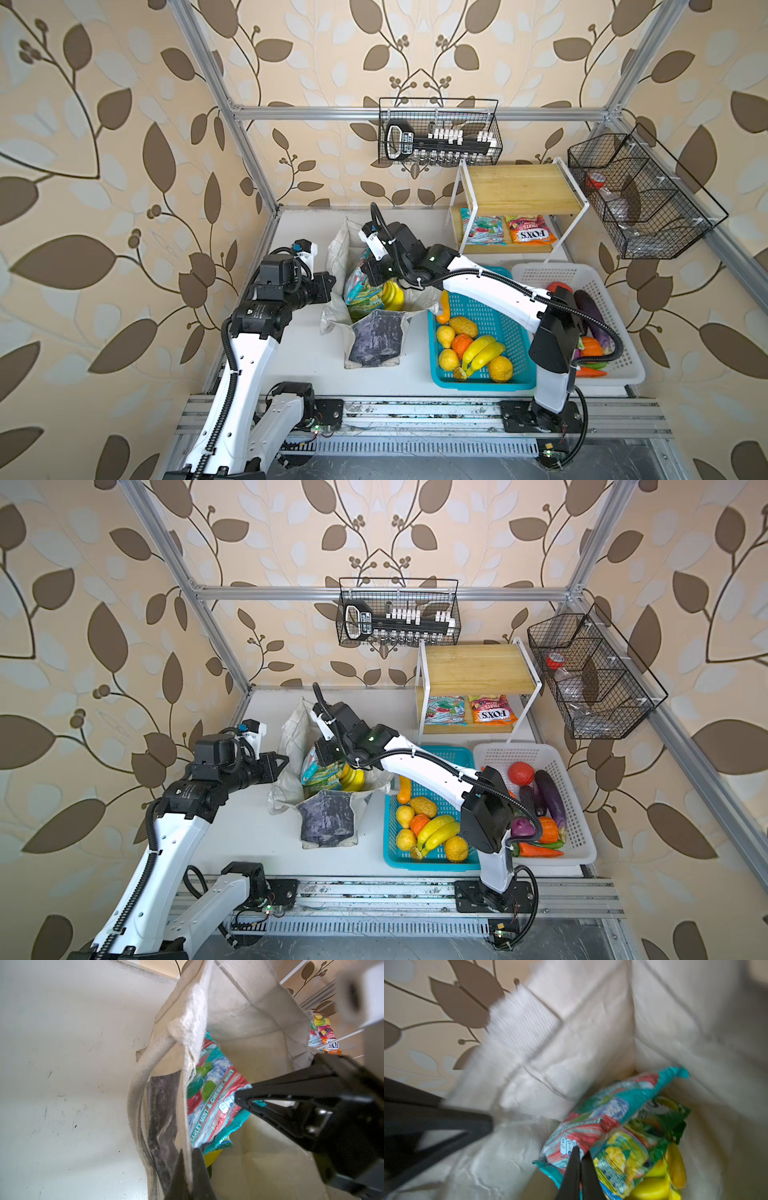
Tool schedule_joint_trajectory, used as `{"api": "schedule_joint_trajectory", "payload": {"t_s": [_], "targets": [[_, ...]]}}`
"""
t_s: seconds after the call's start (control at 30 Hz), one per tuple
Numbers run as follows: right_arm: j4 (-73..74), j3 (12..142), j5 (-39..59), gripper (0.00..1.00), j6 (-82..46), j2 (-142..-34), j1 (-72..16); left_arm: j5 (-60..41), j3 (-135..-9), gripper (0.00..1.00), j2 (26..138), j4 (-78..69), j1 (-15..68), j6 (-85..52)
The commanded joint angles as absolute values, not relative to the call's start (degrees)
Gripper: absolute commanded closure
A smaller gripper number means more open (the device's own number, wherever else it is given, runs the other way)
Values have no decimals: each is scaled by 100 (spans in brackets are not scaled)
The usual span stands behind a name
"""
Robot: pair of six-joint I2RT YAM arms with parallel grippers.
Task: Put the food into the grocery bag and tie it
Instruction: 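Lower the Mint Blossom bag into the tote and open the right gripper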
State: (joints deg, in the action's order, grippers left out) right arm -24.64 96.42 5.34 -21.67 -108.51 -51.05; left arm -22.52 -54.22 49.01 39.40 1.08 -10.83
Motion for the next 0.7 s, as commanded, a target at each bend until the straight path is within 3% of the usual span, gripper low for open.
{"api": "schedule_joint_trajectory", "payload": {"t_s": [0.0, 0.23, 0.3, 0.37, 0.67], "targets": [[-2142, 9089, 451, 100, -2295, -10757, -4962, -2427, -5469, 100, 4801, 3869, 110, -988], [-2246, 8947, 263, 97, -2279, -10797, -5031, -2382, -5459, 100, 4810, 3867, 116, -980], [-2288, 8954, 274, 75, -2239, -10750, -5028, -2364, -5459, 100, 4819, 3876, 114, -981], [-2357, 8956, 137, 59, -2241, -10657, -5019, -2377, -5467, 100, 4814, 3877, 117, -980], [-2344, 8238, -699, 21, -2276, -9351, -5102, -2386, -5458, 100, 4832, 3865, 114, -992]]}}
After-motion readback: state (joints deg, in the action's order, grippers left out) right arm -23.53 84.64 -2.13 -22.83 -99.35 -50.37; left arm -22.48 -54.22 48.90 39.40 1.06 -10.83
